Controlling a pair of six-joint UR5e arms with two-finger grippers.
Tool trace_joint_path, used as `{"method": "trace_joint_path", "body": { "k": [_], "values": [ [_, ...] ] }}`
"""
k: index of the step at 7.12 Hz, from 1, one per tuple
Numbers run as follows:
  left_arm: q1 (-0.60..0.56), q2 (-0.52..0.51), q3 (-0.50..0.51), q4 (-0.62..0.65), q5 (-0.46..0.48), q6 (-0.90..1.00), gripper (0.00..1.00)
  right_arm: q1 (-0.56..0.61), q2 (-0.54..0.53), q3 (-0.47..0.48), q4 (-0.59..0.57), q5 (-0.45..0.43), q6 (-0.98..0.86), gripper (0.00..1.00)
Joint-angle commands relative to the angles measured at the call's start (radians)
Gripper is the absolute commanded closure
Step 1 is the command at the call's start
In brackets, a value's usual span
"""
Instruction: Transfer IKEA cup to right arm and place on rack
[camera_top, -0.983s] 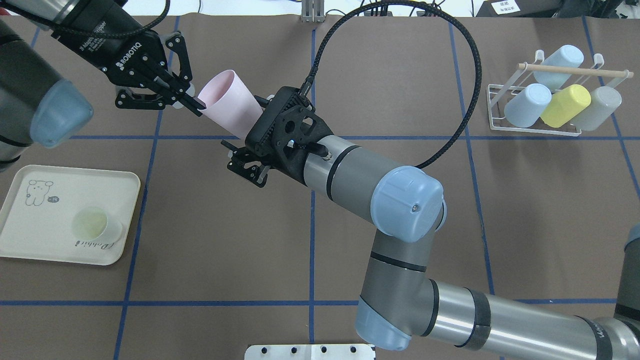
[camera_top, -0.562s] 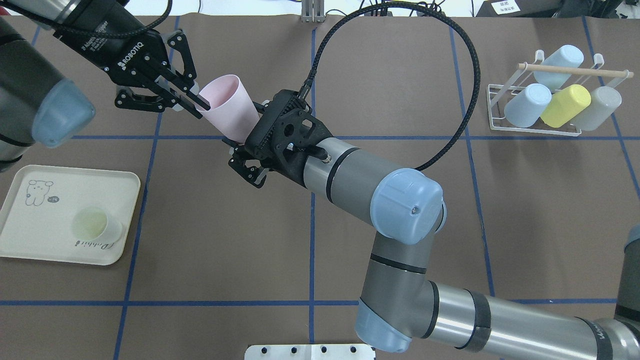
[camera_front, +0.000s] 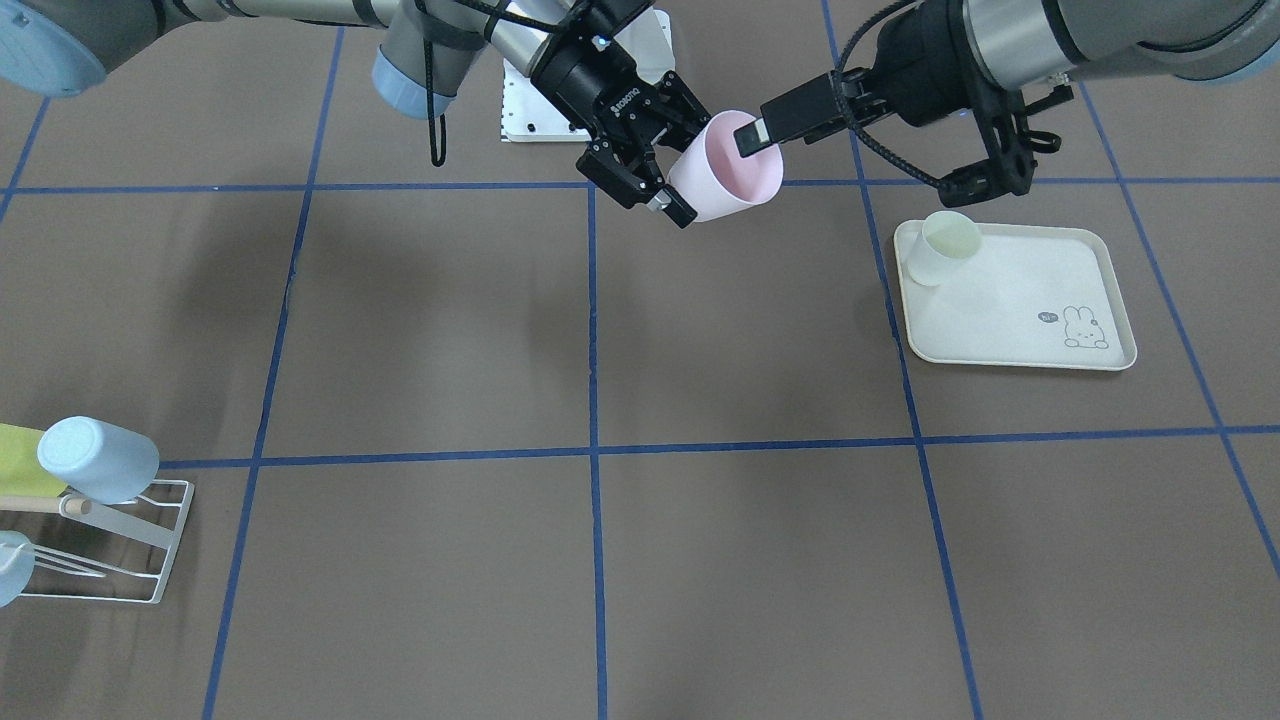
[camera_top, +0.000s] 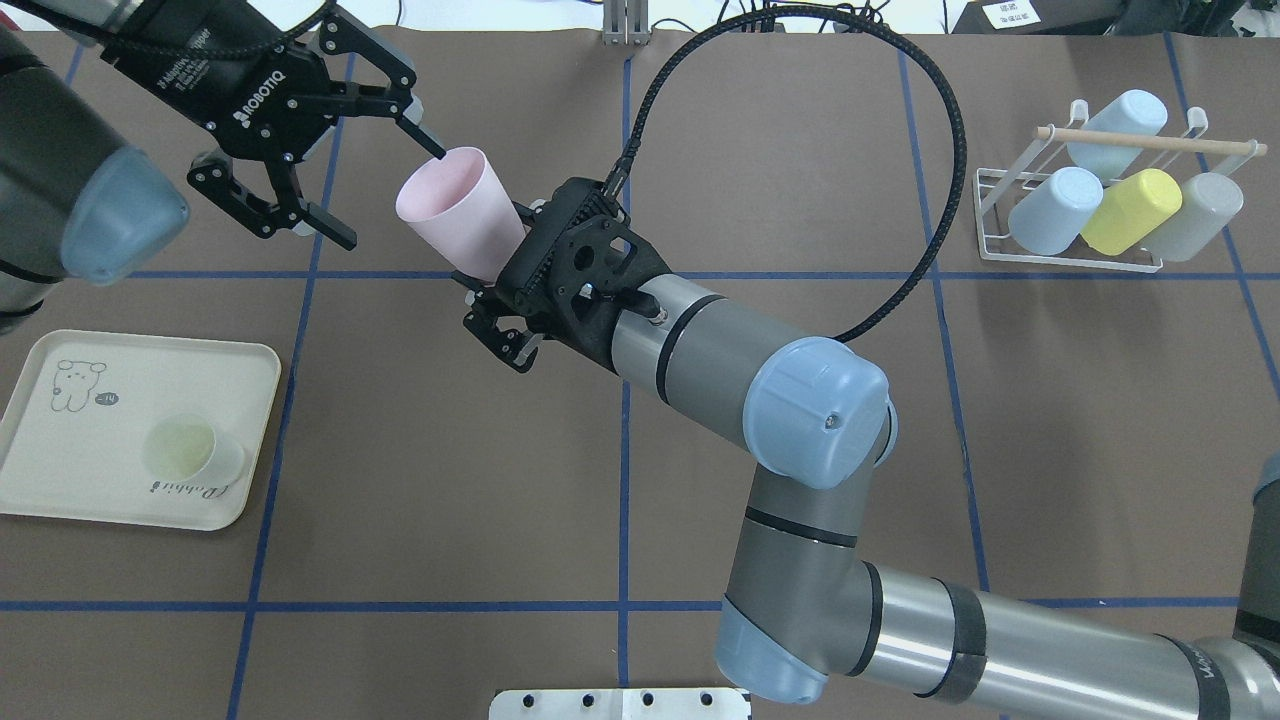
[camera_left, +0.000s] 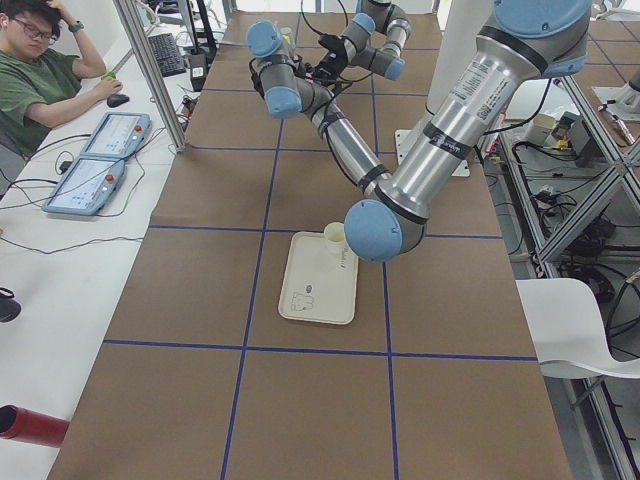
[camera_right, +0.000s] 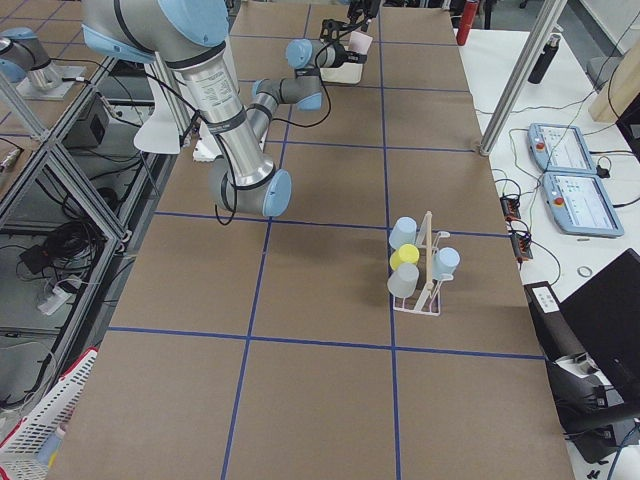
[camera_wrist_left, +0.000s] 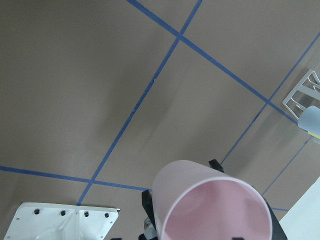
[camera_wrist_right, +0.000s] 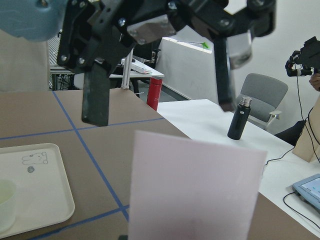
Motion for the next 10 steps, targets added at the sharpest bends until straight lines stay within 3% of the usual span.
{"method": "trace_joint_path", "body": {
  "k": [1, 4, 5, 6, 7, 10],
  "values": [
    [-0.037, 0.009, -0.006, 0.0, 0.003, 0.008, 0.0, 0.016, -0.02, 0.002, -0.014, -0.005, 0.011, 0.63],
    [-0.088, 0.129, -0.015, 0.003, 0.041, 0.319, 0.0, 0.102, -0.015, 0.064, -0.318, 0.007, 0.011, 0.67],
    [-0.099, 0.186, -0.015, 0.003, 0.066, 0.433, 0.0, 0.157, -0.006, 0.078, -0.437, 0.079, -0.003, 0.67],
    [-0.099, 0.228, -0.017, 0.003, 0.112, 0.563, 0.0, 0.259, -0.006, 0.081, -0.544, 0.236, -0.034, 0.67],
    [-0.1, 0.271, -0.015, 0.003, 0.13, 0.659, 0.0, 0.341, -0.008, 0.081, -0.61, 0.341, -0.145, 0.67],
    [-0.114, 0.378, -0.012, 0.012, 0.204, 1.034, 0.0, 0.461, -0.015, 0.079, -0.864, 0.354, -0.559, 0.67]
  ]
}}
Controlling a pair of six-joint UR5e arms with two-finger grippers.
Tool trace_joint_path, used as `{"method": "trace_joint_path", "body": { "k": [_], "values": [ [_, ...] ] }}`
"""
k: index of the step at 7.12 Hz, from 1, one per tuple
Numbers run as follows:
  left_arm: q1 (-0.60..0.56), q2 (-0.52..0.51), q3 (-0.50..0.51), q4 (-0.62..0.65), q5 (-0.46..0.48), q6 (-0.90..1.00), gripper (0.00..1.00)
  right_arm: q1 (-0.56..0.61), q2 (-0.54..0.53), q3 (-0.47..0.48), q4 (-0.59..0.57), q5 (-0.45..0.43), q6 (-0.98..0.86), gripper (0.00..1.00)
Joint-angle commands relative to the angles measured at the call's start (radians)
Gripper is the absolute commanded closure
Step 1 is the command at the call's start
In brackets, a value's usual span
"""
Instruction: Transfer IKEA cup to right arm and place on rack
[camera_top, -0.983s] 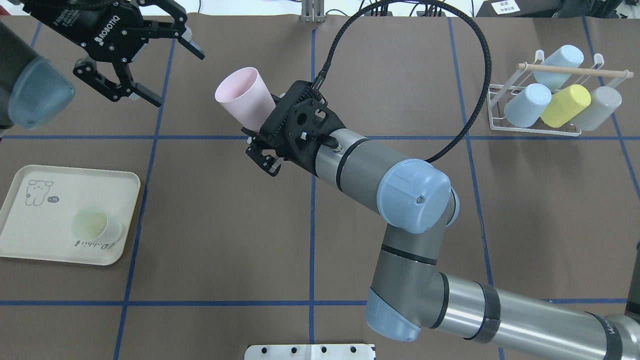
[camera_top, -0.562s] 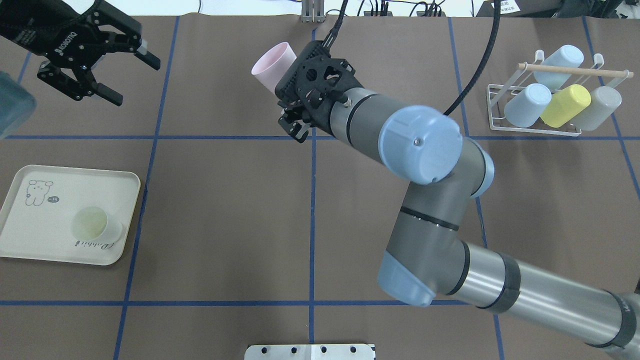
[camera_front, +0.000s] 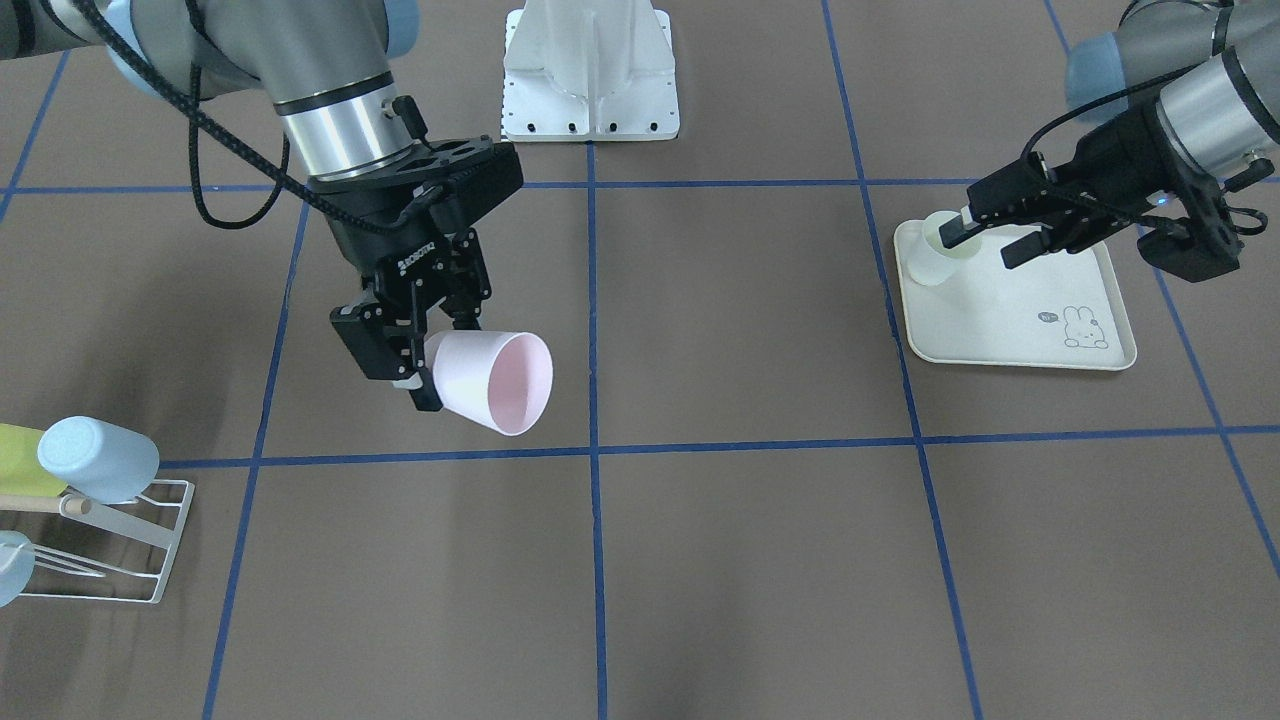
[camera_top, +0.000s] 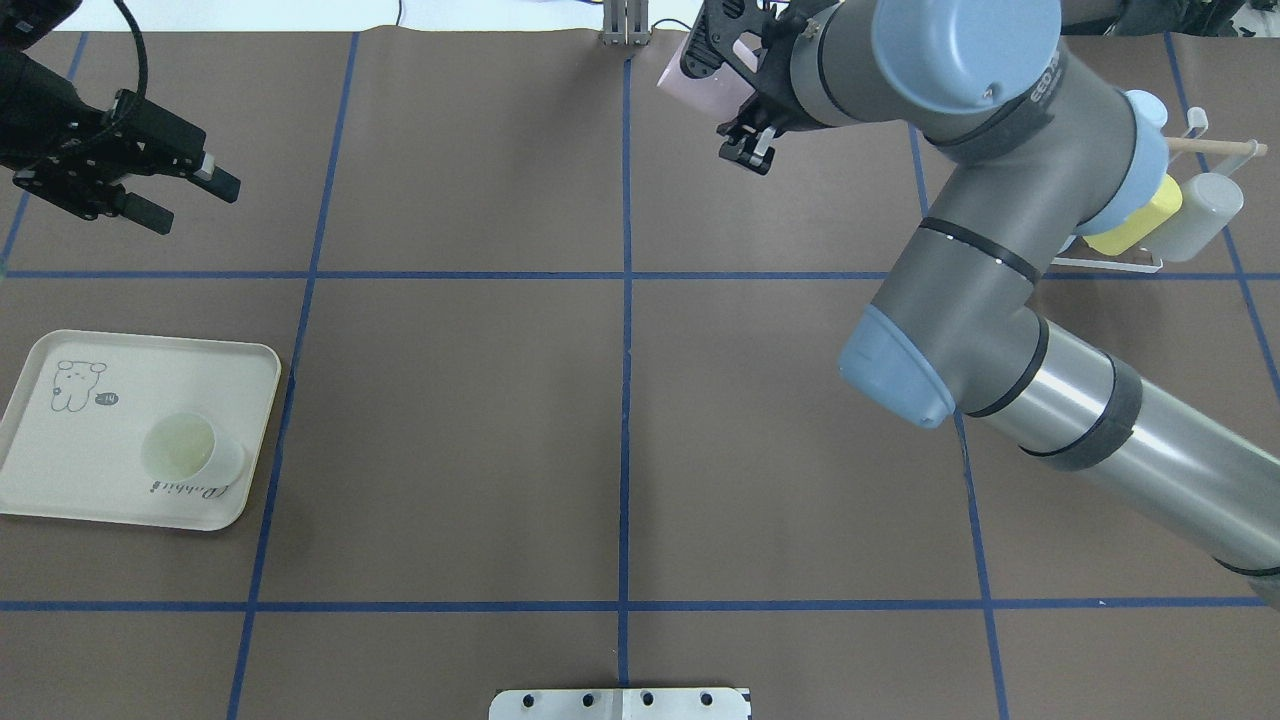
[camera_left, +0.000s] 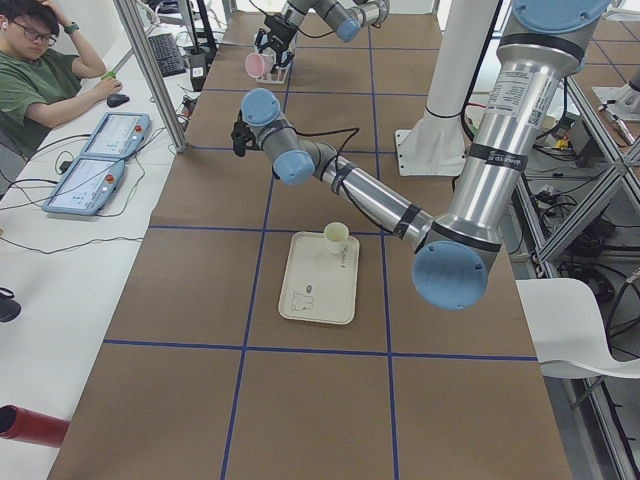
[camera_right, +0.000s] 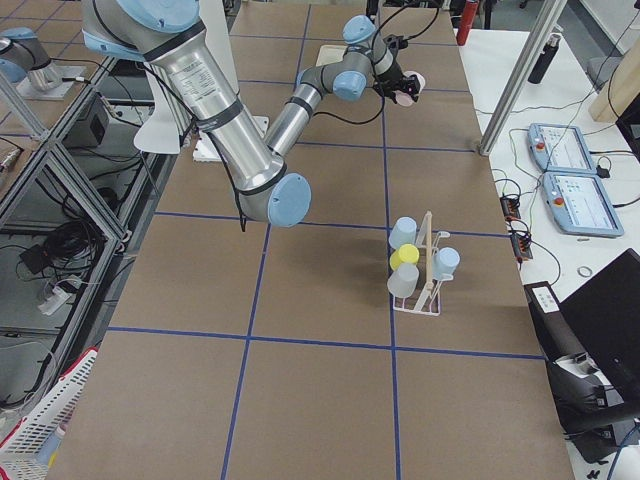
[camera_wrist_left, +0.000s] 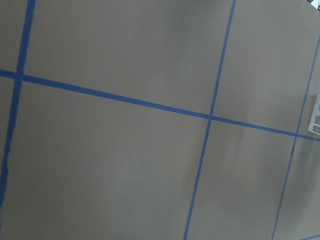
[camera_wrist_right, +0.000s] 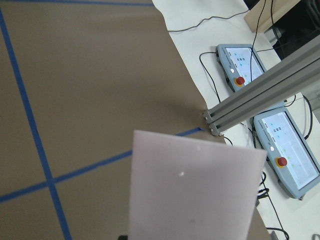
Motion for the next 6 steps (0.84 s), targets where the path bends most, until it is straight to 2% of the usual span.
{"method": "trace_joint_path", "body": {
  "k": [1, 2, 3, 5, 6],
  "values": [
    [-0.01, 0.058, 0.003, 0.003, 0.042, 0.169, 0.0, 0.086, -0.01, -0.002, -0.147, 0.001, -0.323, 0.67],
    [-0.01, 0.064, 0.002, 0.005, 0.042, 0.169, 0.0, 0.126, -0.011, -0.002, -0.24, -0.007, -0.491, 0.68],
    [-0.008, 0.084, -0.001, 0.003, 0.042, 0.169, 0.0, 0.145, -0.011, -0.005, -0.317, -0.063, -0.633, 0.68],
    [-0.008, 0.091, -0.001, 0.002, 0.042, 0.169, 0.0, 0.154, -0.071, -0.006, -0.351, -0.261, -0.878, 0.71],
    [-0.008, 0.099, -0.001, 0.0, 0.04, 0.169, 0.0, 0.155, -0.091, -0.008, -0.345, -0.404, -1.056, 0.7]
  ]
}}
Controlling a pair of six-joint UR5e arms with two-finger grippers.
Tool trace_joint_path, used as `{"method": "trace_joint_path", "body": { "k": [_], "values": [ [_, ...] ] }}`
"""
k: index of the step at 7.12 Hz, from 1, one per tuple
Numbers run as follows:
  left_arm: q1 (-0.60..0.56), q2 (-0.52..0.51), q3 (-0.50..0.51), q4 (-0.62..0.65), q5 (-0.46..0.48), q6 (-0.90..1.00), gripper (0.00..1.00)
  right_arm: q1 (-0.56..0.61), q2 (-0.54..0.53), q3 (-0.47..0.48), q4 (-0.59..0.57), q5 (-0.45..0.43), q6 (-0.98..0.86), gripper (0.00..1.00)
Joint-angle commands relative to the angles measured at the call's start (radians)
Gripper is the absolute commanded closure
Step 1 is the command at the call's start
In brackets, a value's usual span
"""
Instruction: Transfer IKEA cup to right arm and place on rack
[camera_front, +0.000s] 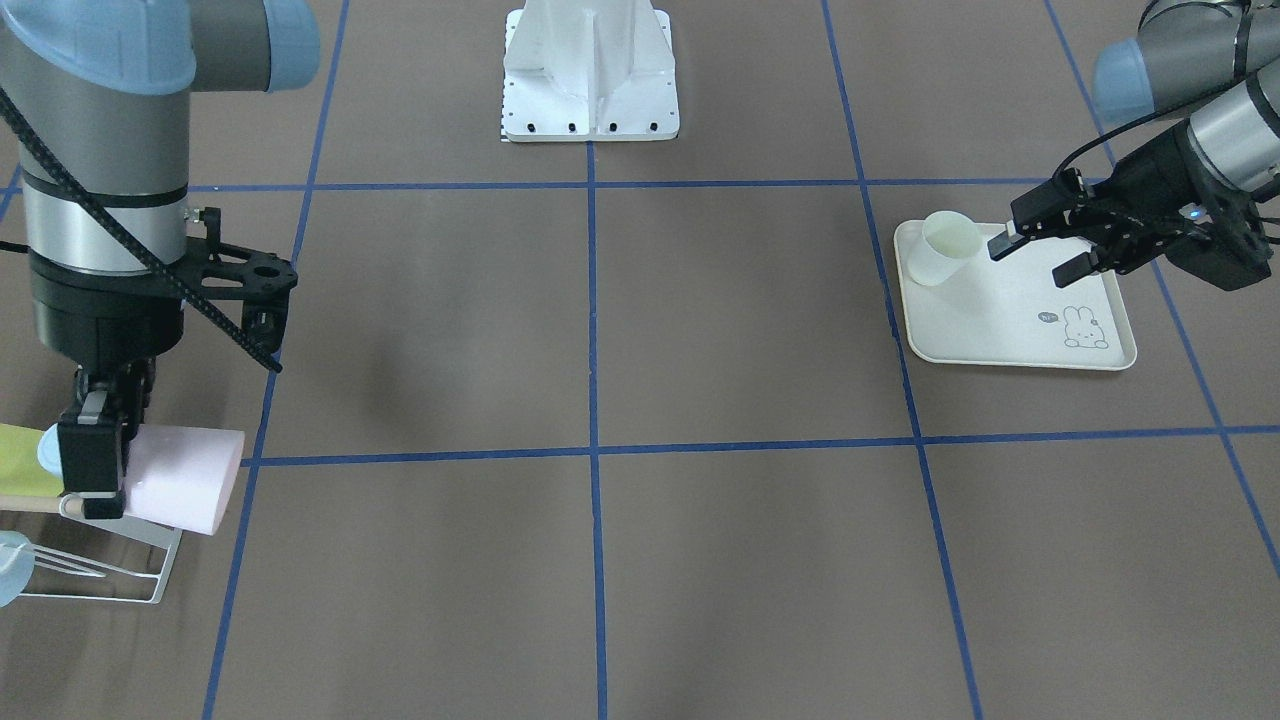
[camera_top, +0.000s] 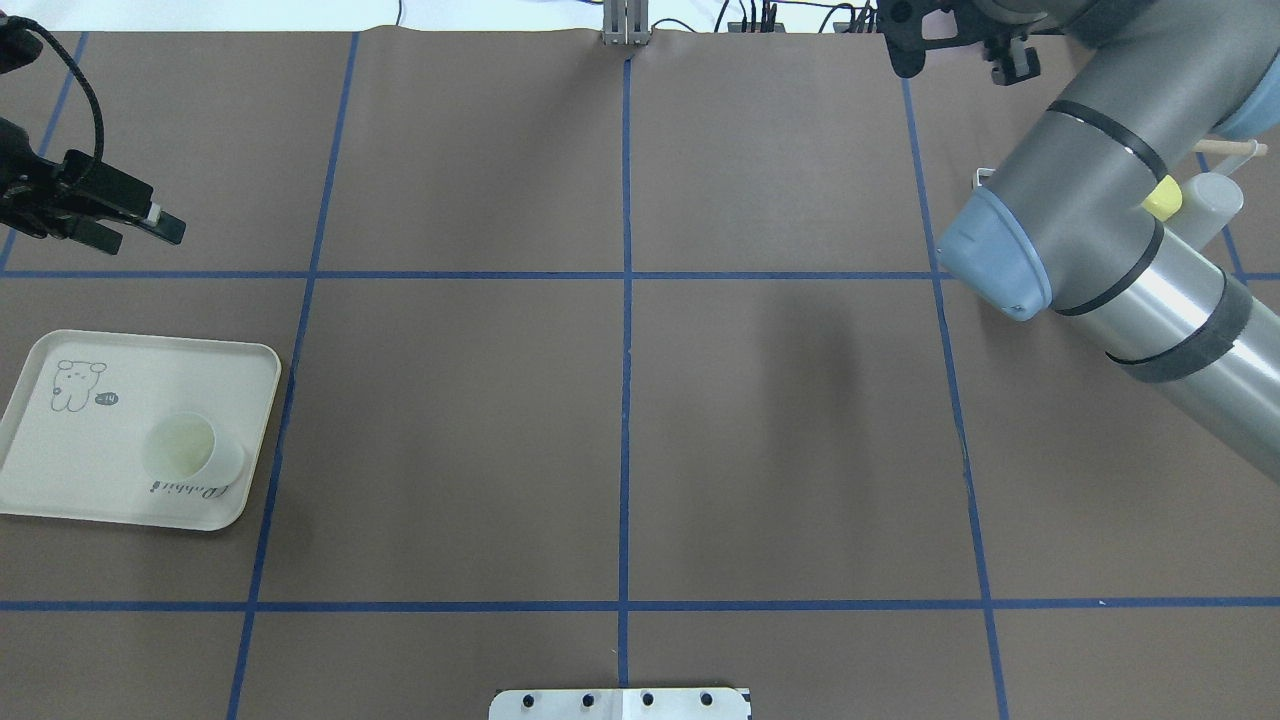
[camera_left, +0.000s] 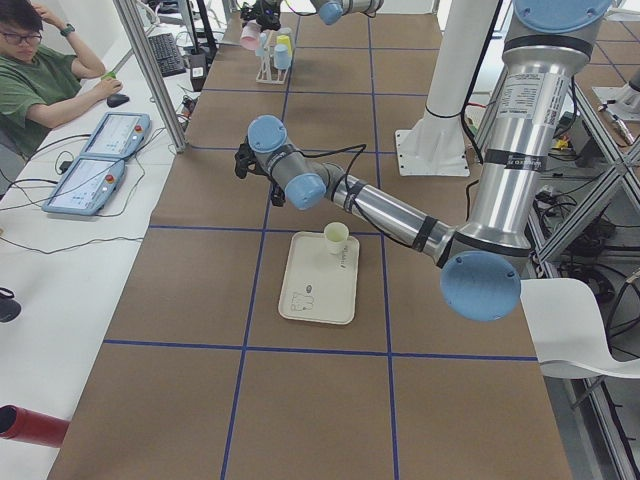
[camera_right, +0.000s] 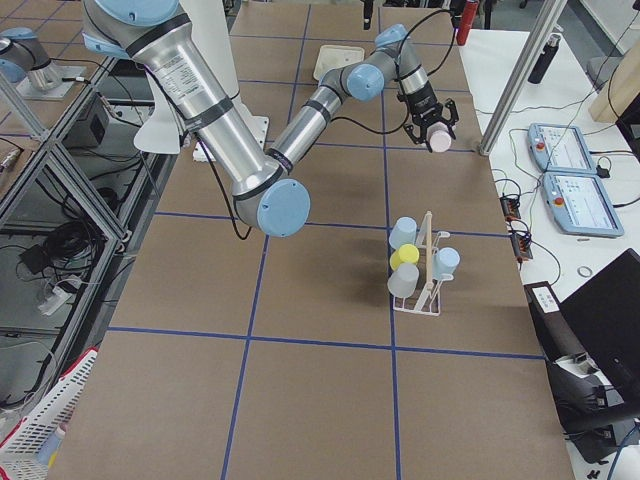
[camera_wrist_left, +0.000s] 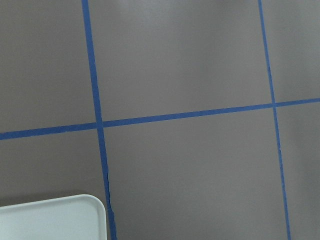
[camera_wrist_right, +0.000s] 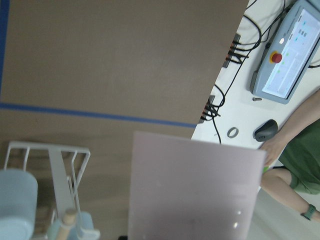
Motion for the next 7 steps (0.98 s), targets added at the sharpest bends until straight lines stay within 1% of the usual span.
{"method": "trace_joint_path", "body": {
  "k": [1, 2, 3, 4, 5, 6, 7],
  "values": [
    [0.0, 0.018, -0.003, -0.005, -0.001, 0.0, 0.0, 0.005, -0.039, -0.015, -0.002, -0.21, -0.281, 0.7],
    [0.0, 0.018, -0.003, -0.005, -0.001, 0.0, 0.0, 0.006, -0.058, -0.047, 0.0, -0.227, -0.303, 0.7],
    [0.0, 0.024, -0.003, -0.006, -0.001, 0.0, 0.0, 0.005, -0.062, -0.076, 0.0, -0.316, -0.333, 0.7],
    [0.0, 0.029, -0.008, -0.006, -0.001, 0.0, 0.0, 0.003, -0.066, -0.096, 0.001, -0.338, -0.388, 0.69],
    [0.0, 0.029, -0.009, -0.006, -0.001, 0.0, 0.0, 0.002, -0.088, -0.107, 0.006, -0.379, -0.394, 0.69],
    [0.0, 0.03, -0.012, -0.006, -0.001, 0.0, 0.0, -0.014, -0.13, -0.136, 0.085, -0.422, -0.394, 0.68],
    [0.002, 0.03, -0.011, -0.006, -0.001, 0.0, 0.0, -0.015, -0.159, -0.206, 0.221, -0.422, -0.395, 0.68]
  ]
}}
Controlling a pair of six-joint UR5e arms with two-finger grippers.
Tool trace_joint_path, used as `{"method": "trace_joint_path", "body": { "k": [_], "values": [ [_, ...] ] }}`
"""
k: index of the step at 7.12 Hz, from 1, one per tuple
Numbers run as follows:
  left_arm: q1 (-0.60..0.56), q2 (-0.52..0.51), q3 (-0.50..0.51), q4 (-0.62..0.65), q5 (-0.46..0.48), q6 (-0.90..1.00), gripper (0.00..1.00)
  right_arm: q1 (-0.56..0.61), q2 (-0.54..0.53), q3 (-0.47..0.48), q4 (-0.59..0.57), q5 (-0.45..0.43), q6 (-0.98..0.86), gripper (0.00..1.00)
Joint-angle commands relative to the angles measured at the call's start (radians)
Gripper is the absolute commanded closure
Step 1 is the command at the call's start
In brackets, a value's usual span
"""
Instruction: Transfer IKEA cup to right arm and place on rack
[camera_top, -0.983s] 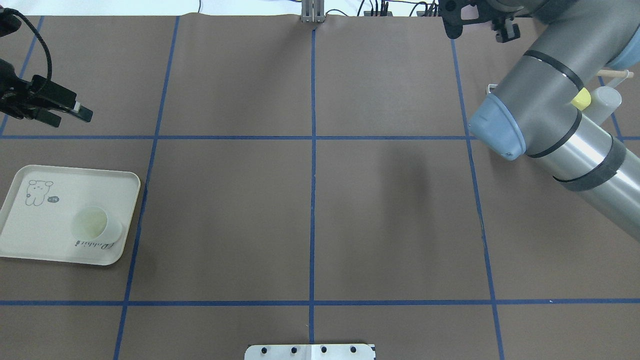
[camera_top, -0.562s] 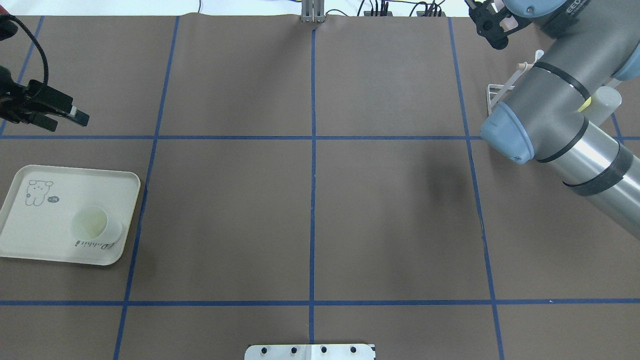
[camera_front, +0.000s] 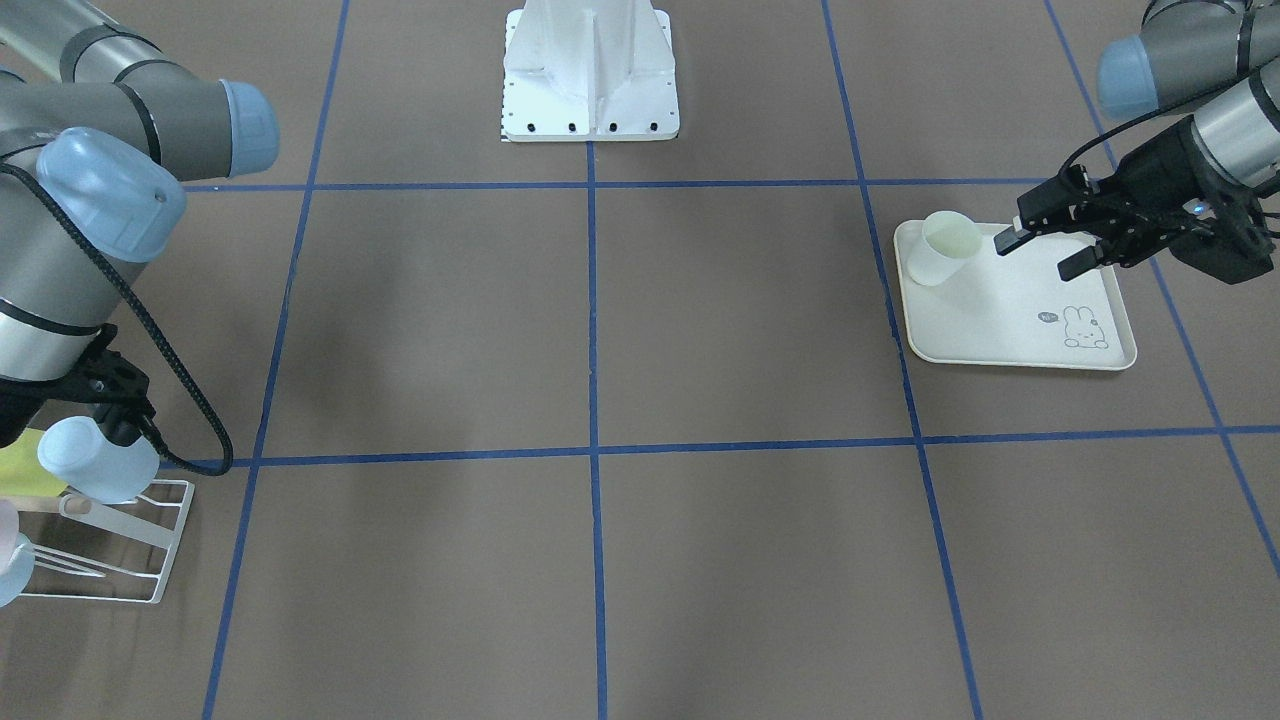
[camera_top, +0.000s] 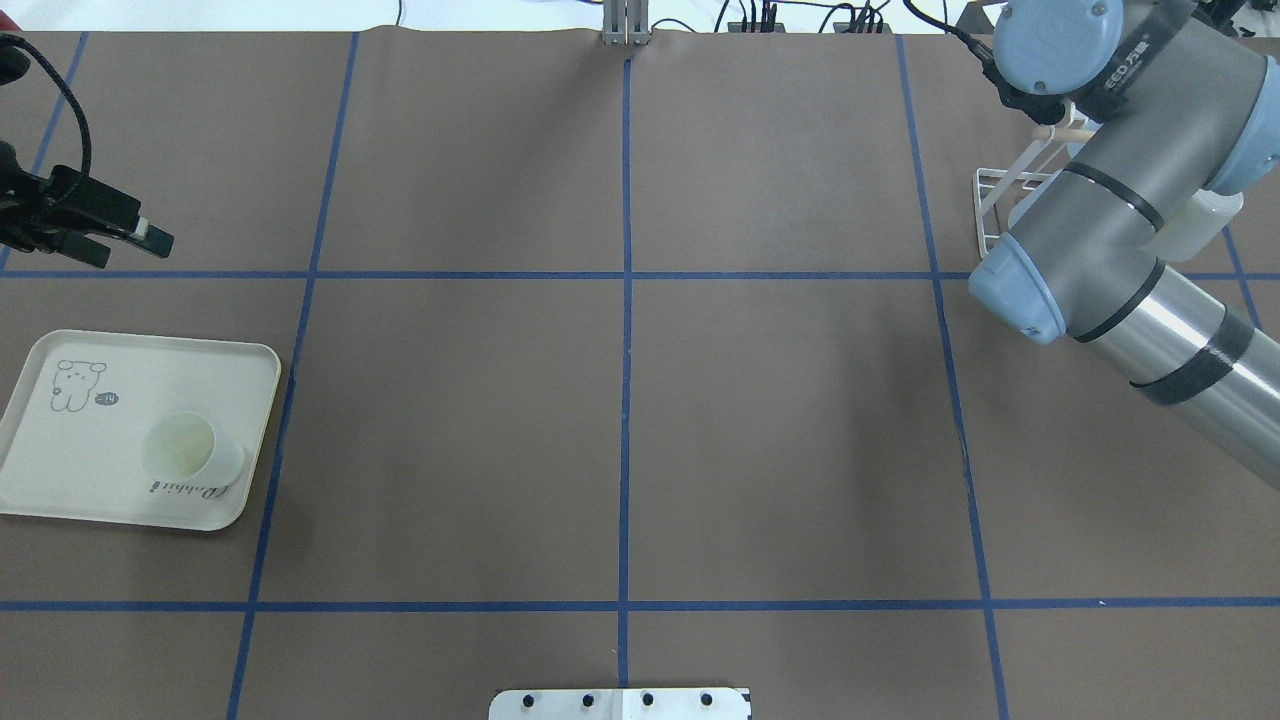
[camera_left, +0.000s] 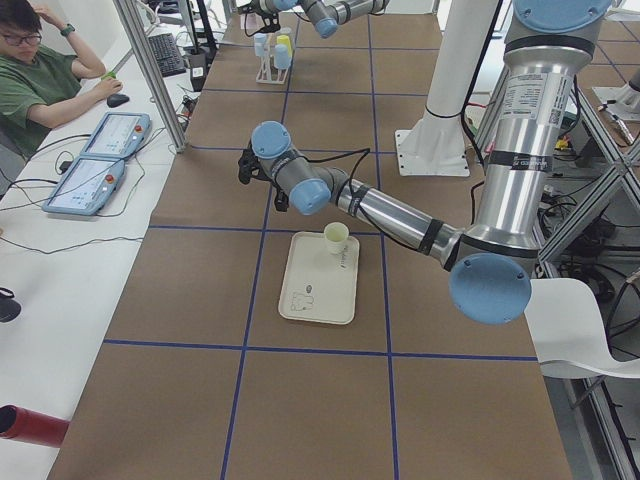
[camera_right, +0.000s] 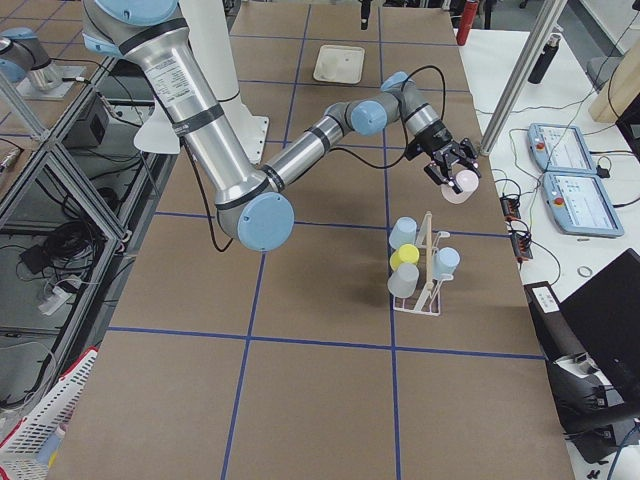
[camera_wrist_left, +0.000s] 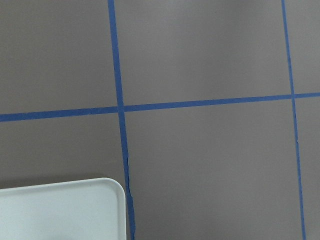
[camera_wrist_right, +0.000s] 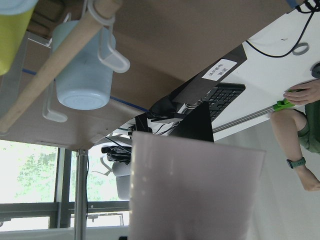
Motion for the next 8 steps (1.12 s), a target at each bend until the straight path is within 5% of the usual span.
{"method": "trace_joint_path", "body": {
  "k": [1, 3, 8],
  "values": [
    [0.001, 0.001, -0.002, 0.0, 0.0, 0.0, 0.0, -0.006, -0.039, -0.117, 0.195, -0.022, -0.005, 0.68],
    [0.001, 0.001, -0.002, 0.0, 0.0, 0.0, 0.0, -0.038, -0.049, -0.135, 0.195, -0.098, -0.004, 0.57],
    [0.001, 0.004, -0.003, 0.0, -0.002, 0.0, 0.0, -0.069, -0.077, -0.141, 0.197, -0.14, -0.001, 0.48]
  ]
}}
